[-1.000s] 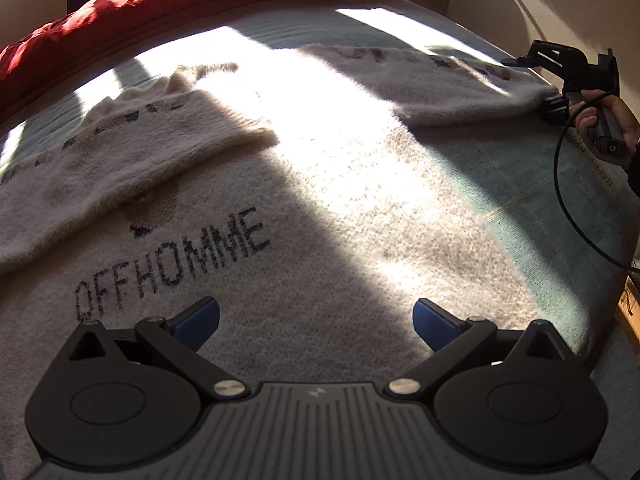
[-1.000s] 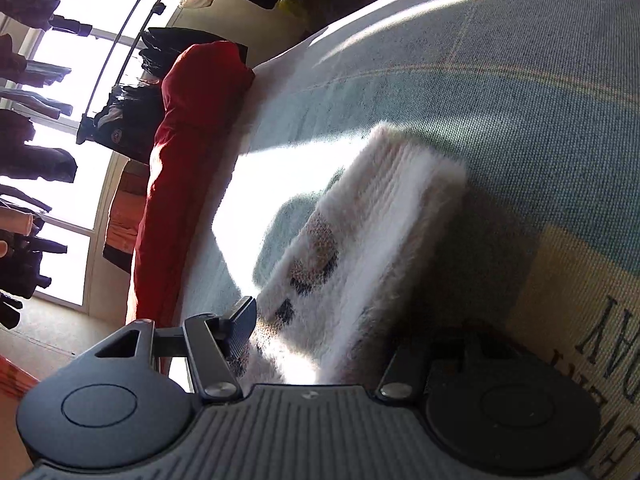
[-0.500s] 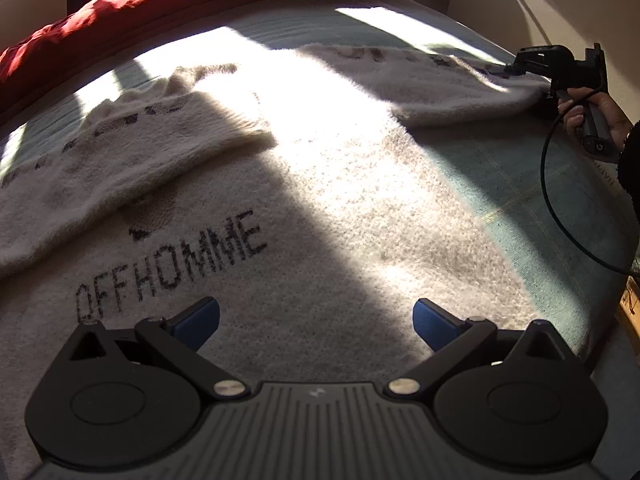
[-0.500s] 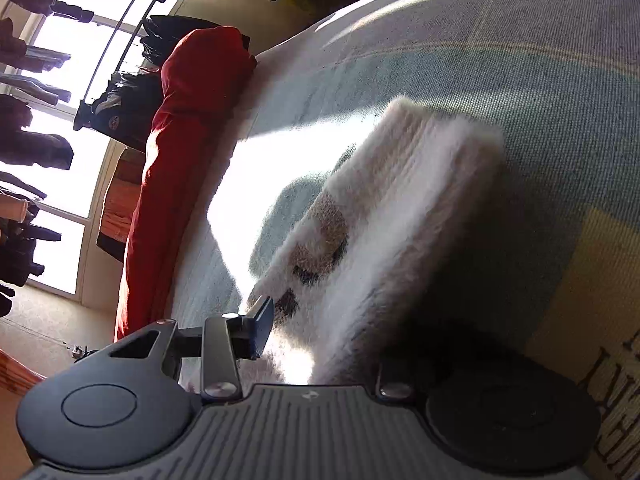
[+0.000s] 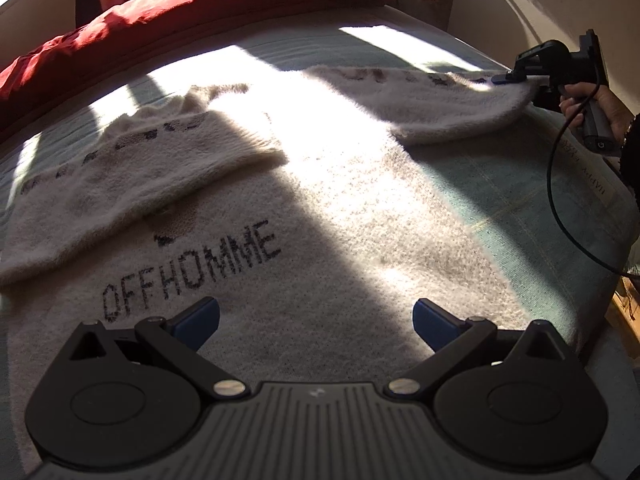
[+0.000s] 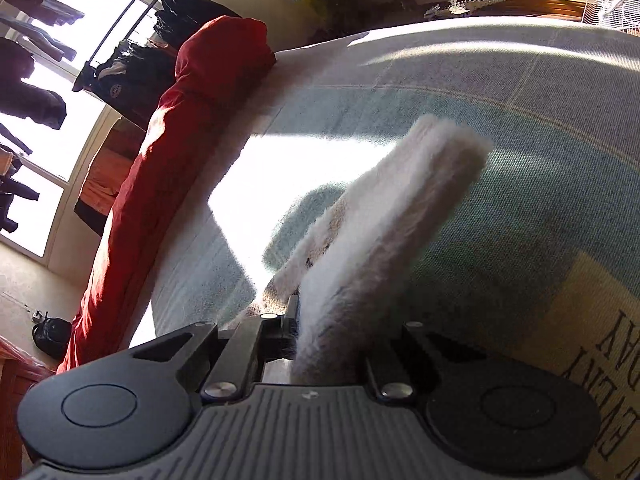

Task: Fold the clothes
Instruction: 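Lift the side edge and carry it over the sweater body with the right gripper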

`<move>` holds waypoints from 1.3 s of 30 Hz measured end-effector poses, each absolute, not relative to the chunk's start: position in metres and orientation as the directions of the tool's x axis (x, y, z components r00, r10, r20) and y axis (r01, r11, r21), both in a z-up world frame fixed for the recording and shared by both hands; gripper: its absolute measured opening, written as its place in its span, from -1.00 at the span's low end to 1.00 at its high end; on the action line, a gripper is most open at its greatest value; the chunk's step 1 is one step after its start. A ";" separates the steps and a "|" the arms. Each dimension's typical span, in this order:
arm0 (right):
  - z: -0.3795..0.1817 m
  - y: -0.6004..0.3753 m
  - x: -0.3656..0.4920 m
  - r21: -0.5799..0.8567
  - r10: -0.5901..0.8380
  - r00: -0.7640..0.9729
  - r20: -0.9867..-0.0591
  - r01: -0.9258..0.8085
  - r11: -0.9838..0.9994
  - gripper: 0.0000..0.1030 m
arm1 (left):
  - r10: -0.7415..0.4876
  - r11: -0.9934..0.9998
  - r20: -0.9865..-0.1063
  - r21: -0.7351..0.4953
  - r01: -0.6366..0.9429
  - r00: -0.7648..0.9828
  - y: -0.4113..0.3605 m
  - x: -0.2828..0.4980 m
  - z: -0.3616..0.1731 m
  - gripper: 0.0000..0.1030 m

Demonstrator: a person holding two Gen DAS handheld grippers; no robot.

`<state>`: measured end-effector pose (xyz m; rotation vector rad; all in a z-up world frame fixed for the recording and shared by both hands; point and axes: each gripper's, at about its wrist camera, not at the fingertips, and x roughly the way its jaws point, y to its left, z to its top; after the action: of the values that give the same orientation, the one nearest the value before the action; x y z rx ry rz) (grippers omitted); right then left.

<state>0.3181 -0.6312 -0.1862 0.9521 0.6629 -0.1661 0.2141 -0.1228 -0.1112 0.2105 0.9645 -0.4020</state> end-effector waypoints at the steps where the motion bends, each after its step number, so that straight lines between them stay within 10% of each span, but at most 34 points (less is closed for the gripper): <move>1: -0.179 -0.628 0.318 0.697 0.151 0.794 -0.589 0.404 0.593 -0.84 | -0.240 0.907 -0.827 -0.004 0.422 0.509 -0.121 0.212 -0.109 0.98; 39: 0.001 -0.371 0.355 0.547 0.335 0.767 -0.548 0.025 0.837 -0.83 | -0.255 0.938 -0.698 -0.011 0.346 0.669 0.002 0.139 -0.058 0.98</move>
<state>0.3550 -0.3707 0.0009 0.5634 0.6837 0.1780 0.1387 0.0022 -0.0581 0.1258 0.7661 -0.3394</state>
